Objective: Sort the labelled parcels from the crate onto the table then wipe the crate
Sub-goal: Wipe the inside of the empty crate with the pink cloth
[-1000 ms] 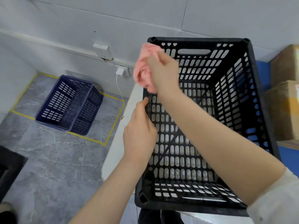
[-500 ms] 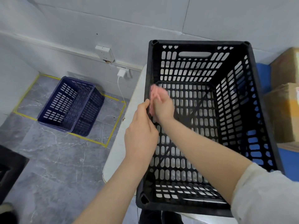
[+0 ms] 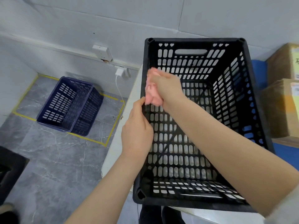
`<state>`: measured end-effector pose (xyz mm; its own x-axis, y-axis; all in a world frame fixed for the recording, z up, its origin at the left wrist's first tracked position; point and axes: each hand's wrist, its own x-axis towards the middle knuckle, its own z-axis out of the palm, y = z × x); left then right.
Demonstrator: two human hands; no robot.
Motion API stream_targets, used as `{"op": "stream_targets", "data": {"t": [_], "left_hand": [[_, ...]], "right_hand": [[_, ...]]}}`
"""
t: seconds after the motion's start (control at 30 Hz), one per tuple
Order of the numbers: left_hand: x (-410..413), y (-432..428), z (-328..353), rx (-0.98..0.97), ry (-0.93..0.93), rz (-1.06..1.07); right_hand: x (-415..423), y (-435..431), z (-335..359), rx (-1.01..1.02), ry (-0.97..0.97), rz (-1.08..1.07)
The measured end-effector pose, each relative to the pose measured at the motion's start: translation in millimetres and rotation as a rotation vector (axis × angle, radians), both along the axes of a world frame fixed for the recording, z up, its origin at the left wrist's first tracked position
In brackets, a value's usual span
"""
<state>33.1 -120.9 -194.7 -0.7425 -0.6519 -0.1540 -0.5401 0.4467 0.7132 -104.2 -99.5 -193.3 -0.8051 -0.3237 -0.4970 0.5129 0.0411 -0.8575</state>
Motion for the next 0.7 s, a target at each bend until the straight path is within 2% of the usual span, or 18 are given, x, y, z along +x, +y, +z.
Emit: {"op": "stream_targets", "data": {"t": [0.07, 0.17, 0.23, 0.27, 0.43, 0.53, 0.6, 0.7], "left_hand": [[1, -1, -2, 0.005, 0.002, -0.001], [0, -2, -1, 0.011, -0.002, -0.003], [0, -1, 0, 0.02, -0.01, 0.005], [0, -1, -1, 0.021, -0.014, 0.013], [0, 0, -1, 0.023, -0.013, 0.024], [0, -1, -2, 0.02, -0.006, 0.02], [1, -1, -3, 0.031, 0.002, 0.021], [1, -2, -2, 0.053, 0.013, 0.032]], "right_hand": [[10, 1, 7, 0.018, 0.186, -0.005], [33, 2, -13, 0.04, 0.295, -0.026], [45, 5, -44, 0.162, 0.435, 0.017], [48, 9, -63, 0.224, 0.443, 0.067], [66, 30, -135, 0.567, 0.239, 0.482], [63, 30, -130, 0.607, 0.171, 0.552], [59, 28, -115, 0.548, 0.04, 0.501], [50, 28, -70, 0.253, -0.281, 0.231]]}}
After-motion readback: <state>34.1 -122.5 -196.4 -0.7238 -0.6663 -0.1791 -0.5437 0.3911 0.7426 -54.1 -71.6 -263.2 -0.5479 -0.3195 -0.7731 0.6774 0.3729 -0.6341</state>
